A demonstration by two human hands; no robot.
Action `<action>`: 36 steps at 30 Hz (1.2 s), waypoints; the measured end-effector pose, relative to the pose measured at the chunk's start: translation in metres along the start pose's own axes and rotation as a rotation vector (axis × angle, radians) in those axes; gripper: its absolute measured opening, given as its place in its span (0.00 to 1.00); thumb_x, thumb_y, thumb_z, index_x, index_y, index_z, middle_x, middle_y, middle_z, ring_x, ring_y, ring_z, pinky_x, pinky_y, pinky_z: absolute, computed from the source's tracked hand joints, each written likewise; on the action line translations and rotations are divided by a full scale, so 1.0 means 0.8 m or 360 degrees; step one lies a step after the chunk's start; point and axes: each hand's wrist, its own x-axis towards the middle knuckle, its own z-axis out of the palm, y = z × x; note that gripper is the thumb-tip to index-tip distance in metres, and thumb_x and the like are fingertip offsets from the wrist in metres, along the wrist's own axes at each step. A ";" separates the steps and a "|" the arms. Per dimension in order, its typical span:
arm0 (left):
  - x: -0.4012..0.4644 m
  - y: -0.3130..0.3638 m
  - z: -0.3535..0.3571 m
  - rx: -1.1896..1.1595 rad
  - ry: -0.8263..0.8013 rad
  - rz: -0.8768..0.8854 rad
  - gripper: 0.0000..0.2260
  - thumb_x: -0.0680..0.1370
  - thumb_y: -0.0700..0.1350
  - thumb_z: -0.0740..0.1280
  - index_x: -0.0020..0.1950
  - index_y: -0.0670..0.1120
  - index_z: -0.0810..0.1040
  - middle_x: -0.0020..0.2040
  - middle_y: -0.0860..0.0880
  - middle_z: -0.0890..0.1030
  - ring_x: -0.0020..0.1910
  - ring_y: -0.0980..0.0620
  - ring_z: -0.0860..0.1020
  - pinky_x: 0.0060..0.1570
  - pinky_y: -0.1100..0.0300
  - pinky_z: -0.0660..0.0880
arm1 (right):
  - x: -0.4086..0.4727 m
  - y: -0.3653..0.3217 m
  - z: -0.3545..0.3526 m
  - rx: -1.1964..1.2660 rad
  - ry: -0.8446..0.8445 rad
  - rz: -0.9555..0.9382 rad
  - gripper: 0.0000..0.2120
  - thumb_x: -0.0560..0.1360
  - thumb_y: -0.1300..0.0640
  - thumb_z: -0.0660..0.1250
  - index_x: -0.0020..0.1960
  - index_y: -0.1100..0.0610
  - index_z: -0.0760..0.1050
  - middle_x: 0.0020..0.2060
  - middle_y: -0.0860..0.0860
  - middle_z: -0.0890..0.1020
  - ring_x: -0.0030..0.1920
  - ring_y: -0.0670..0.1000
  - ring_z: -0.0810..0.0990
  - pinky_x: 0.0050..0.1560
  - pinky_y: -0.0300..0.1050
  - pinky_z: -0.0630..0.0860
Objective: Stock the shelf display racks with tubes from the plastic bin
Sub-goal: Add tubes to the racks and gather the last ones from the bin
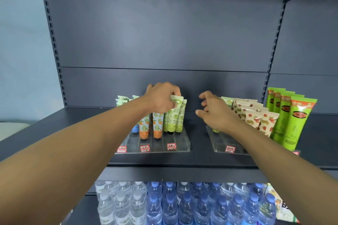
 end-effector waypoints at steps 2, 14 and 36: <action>-0.001 -0.003 0.003 0.0054 0.0016 -0.0002 0.06 0.74 0.44 0.69 0.49 0.53 0.76 0.52 0.53 0.81 0.58 0.50 0.74 0.64 0.52 0.58 | -0.002 0.002 0.003 0.0005 -0.0011 -0.0002 0.24 0.77 0.55 0.65 0.69 0.55 0.62 0.61 0.53 0.73 0.58 0.53 0.75 0.59 0.49 0.75; -0.008 -0.008 0.015 0.0369 0.0014 0.0009 0.11 0.76 0.44 0.68 0.57 0.51 0.77 0.59 0.54 0.77 0.66 0.49 0.66 0.69 0.44 0.48 | -0.015 0.005 0.013 -0.0017 -0.0061 0.0018 0.24 0.77 0.55 0.66 0.69 0.56 0.62 0.62 0.54 0.72 0.59 0.53 0.75 0.59 0.48 0.74; -0.117 0.062 0.000 -0.0171 0.0112 -0.0057 0.13 0.75 0.41 0.67 0.58 0.47 0.72 0.53 0.52 0.75 0.54 0.48 0.75 0.57 0.52 0.73 | -0.115 -0.016 -0.031 -0.0074 -0.0022 -0.0297 0.23 0.75 0.54 0.67 0.68 0.56 0.67 0.64 0.53 0.71 0.65 0.52 0.70 0.64 0.46 0.69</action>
